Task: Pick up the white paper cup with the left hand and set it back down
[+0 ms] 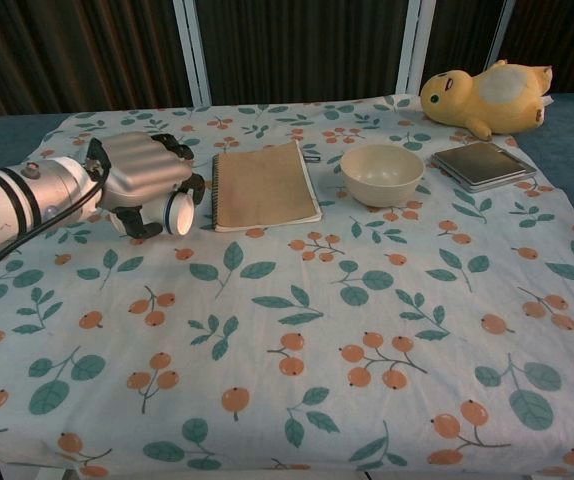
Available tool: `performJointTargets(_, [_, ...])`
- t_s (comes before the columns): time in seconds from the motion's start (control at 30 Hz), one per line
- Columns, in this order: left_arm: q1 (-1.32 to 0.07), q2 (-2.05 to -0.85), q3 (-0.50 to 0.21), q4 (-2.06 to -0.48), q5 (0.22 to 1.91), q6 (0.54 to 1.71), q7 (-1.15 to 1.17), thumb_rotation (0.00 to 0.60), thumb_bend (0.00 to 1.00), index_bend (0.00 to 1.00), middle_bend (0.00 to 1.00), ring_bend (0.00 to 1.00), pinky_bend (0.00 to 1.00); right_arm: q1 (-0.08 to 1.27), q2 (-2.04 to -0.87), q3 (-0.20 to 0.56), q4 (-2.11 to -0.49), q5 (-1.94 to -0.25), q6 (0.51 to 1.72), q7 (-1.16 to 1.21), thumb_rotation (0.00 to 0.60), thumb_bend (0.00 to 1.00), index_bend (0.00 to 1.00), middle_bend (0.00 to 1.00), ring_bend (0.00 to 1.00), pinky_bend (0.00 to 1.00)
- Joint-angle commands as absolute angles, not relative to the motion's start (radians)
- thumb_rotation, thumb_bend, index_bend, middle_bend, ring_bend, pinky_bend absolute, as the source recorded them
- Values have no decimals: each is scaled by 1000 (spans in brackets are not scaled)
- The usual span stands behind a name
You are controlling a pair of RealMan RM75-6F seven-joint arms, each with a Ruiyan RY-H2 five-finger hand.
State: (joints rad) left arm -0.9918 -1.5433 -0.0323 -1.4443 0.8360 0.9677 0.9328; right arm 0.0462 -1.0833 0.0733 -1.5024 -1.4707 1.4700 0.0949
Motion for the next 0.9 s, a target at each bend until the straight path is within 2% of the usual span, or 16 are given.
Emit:
performJointTargets(0.03, [-957,-1517,-58,-1479,905,1006,815,600,419,339,387,62,1,48,-1082,74,-1509,-1474,1471,89,566,86,0,0,0,0])
performJointTargets(0.07, [-936,-1508,-74,-1486,938,1017,729,600,419,343,391,64,2,50,-1081,74,-1513,-1475,1470,86,565,86,0,0,0,0])
performJointTargets(0.1, [-885,-1500,-143,-1500,957,1046,513,600,418,350,397,68,6,53,-1080,71,-1520,-1486,1469,90,565,86,0,0,0,0])
performJointTargets(0.13, [-853,-1497,-153,-1472,1026,1045,358,600,418,353,401,70,9,54,-1078,68,-1526,-1491,1467,100,565,86,0,0,0,0])
performJointTargets(0.27, [-775,-1505,-160,-1393,1164,1043,-53,600,417,357,404,71,25,58,-1063,61,-1542,-1495,1453,125,565,86,0,0,0,0])
performJointTargets(0.37, [-730,-1533,-153,-1321,1227,1066,-246,600,413,357,404,71,27,58,-1059,62,-1549,-1496,1455,115,566,86,0,0,0,0])
performJointTargets(0.6, [-660,-1621,-178,-1203,1250,1096,-554,600,401,359,409,74,40,59,-1064,59,-1560,-1502,1461,92,566,86,0,0,0,0])
performJointTargets(0.9, [-641,-1684,-184,-1070,1263,1037,-696,600,401,359,409,76,46,58,-1053,59,-1571,-1501,1465,87,565,86,0,0,0,0])
